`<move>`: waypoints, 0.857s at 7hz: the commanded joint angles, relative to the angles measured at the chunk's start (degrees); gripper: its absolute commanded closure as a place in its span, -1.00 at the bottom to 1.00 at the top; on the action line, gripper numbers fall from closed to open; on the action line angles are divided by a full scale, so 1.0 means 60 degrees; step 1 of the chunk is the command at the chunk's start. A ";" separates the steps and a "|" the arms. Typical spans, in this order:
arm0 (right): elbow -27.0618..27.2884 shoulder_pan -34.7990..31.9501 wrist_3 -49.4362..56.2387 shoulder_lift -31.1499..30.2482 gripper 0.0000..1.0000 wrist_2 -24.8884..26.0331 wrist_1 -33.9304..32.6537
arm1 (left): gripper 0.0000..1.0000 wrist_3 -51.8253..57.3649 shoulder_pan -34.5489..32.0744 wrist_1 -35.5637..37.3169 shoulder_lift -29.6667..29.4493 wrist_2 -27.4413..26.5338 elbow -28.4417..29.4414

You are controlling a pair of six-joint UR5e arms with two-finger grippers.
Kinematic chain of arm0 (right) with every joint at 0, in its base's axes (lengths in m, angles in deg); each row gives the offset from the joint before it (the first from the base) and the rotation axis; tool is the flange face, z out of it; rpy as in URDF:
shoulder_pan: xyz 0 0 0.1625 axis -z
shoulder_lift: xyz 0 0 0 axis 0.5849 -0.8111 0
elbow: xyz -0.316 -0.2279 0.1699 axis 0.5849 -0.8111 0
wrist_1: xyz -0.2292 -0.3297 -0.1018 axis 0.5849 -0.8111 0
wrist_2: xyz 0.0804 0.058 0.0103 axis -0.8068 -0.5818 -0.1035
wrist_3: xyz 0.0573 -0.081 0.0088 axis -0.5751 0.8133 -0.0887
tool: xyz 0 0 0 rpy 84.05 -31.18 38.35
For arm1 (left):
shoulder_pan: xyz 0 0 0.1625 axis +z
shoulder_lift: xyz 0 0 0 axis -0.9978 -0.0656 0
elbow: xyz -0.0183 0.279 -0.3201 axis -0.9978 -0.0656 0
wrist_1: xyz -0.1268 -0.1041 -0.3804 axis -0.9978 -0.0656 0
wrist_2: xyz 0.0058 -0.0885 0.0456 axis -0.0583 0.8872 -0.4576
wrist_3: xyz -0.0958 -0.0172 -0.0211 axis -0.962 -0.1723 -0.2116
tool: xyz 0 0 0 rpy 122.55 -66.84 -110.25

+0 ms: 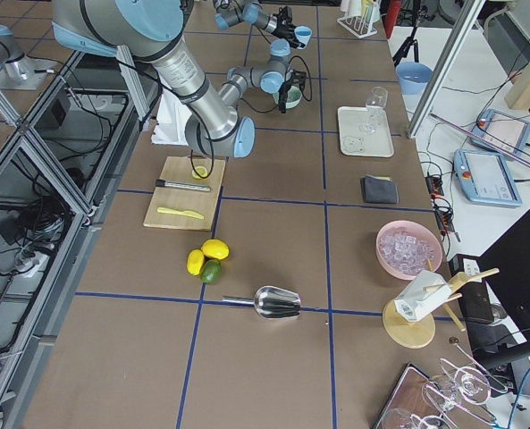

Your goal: Pour ice into bowl

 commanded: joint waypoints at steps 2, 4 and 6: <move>0.0006 -0.0013 -0.0031 0.0092 1.00 0.0004 0.0031 | 1.00 -0.0766 -0.0014 -0.3517 0.0222 -0.0029 0.1817; 0.0094 -0.0277 0.0100 0.0151 1.00 -0.0098 0.0031 | 1.00 -0.0767 0.0001 -0.3900 0.0222 -0.0058 0.2148; 0.0589 -0.0845 0.0086 0.0137 1.00 -0.0970 -0.0071 | 1.00 -0.0926 0.0001 -0.3900 0.0208 -0.0537 0.2337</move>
